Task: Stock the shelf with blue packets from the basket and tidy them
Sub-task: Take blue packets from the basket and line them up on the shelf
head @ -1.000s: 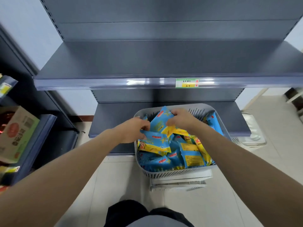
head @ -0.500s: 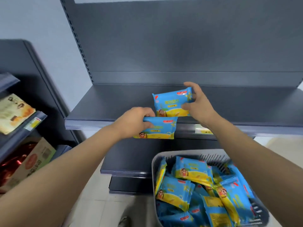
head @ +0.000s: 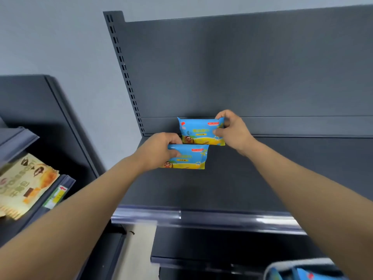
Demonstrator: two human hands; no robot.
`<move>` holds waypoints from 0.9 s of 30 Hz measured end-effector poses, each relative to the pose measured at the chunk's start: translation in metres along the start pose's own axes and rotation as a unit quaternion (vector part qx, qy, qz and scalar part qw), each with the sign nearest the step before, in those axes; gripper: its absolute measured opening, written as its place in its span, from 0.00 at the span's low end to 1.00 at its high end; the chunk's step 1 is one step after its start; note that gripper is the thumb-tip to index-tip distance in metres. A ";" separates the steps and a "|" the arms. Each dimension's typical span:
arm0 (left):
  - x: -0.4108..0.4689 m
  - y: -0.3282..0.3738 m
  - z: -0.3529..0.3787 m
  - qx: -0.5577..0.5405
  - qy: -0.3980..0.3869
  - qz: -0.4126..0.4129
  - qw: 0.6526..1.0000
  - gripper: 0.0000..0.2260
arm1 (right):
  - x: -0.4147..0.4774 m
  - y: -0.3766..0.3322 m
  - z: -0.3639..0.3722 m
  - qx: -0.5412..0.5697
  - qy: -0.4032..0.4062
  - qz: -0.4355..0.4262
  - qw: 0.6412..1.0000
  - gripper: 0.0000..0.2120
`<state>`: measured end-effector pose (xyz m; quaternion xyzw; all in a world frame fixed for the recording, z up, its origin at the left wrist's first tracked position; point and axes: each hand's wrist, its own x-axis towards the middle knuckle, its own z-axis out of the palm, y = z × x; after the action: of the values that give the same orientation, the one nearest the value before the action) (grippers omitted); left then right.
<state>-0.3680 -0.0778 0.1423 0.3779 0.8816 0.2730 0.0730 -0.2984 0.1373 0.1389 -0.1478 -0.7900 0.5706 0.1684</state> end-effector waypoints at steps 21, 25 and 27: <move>0.098 -0.086 0.012 -0.006 0.001 -0.005 1.000 0.08 | 0.115 0.057 0.061 -0.005 -0.027 0.097 0.995 0.09; 0.107 -0.089 0.012 0.017 0.014 0.008 1.000 0.08 | 0.122 0.062 0.065 0.012 -0.003 0.096 0.995 0.06; 0.113 -0.091 0.013 0.036 0.016 0.011 0.999 0.09 | 0.126 0.063 0.065 0.017 0.014 0.097 0.995 0.05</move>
<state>-0.4999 -0.0441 0.0918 0.3854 0.8877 0.2483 0.0423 -0.4373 0.1544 0.0720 -0.2291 -0.7596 0.5956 0.1256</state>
